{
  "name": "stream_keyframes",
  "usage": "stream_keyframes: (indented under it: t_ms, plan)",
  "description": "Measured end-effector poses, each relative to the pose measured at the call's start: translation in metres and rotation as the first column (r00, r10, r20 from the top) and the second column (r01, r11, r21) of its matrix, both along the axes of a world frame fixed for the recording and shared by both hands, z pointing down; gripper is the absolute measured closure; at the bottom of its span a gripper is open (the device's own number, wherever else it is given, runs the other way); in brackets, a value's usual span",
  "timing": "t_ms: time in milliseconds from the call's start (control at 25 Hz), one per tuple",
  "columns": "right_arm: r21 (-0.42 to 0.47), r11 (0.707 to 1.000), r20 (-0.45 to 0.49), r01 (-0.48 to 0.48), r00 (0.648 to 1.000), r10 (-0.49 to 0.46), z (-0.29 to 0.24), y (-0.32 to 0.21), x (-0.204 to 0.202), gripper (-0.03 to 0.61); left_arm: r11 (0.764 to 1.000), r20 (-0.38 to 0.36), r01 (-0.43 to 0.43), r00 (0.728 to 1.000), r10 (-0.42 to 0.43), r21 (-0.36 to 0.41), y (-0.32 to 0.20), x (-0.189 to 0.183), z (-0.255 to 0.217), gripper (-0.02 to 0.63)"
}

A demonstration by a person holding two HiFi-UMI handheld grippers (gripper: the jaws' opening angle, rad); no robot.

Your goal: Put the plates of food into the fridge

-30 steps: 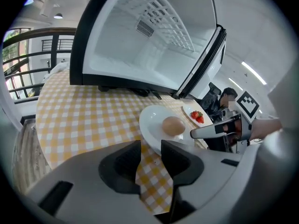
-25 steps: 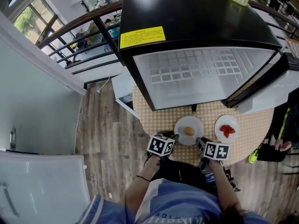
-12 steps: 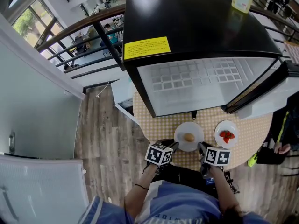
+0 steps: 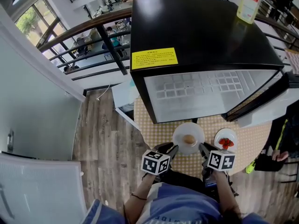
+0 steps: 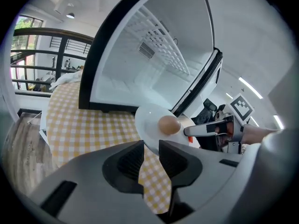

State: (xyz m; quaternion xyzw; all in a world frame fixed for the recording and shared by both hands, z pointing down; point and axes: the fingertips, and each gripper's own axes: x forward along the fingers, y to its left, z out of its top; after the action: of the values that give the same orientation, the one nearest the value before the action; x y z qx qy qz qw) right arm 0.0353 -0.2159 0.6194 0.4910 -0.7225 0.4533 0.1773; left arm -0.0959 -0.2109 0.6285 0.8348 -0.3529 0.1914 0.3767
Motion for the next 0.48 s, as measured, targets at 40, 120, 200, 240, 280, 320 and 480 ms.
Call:
stream_keyframes:
  t_ms: [40,120,200,240,280,320,480]
  plan:
    - [0.011,1.0,0.003,-0.001,1.0,0.001,-0.005,-0.007,0.0,0.503,1.0,-0.008,0.013,1.0,-0.013,0.012,-0.006,-0.001,-0.005,0.505]
    - [0.036,0.999,0.003,-0.002,1.0,0.002,-0.014,-0.022,0.0,0.503,0.999,-0.02,0.031,0.999,-0.03,0.034,-0.02,-0.001,-0.013,0.506]
    - [0.057,0.998,0.0,0.0,1.0,0.0,-0.021,-0.037,-0.001,0.503,0.998,-0.024,0.04,0.999,-0.038,0.057,-0.034,-0.001,-0.02,0.506]
    - [0.068,0.998,-0.003,0.001,1.0,0.0,-0.024,-0.045,-0.001,0.505,0.997,-0.025,0.044,0.999,-0.042,0.067,-0.042,-0.002,-0.023,0.506]
    - [0.079,0.997,-0.005,0.0,1.0,0.0,-0.027,-0.054,-0.001,0.505,0.996,-0.026,0.049,0.999,-0.047,0.076,-0.049,-0.002,-0.026,0.508]
    - [0.09,0.996,-0.008,-0.001,1.0,0.002,-0.029,-0.063,-0.001,0.505,0.995,-0.028,0.056,0.998,-0.054,0.082,-0.057,-0.002,-0.028,0.506]
    - [0.121,0.993,-0.012,-0.013,1.0,0.014,-0.034,-0.098,-0.001,0.506,0.991,-0.03,0.099,0.995,-0.097,0.085,-0.086,-0.002,-0.028,0.506]
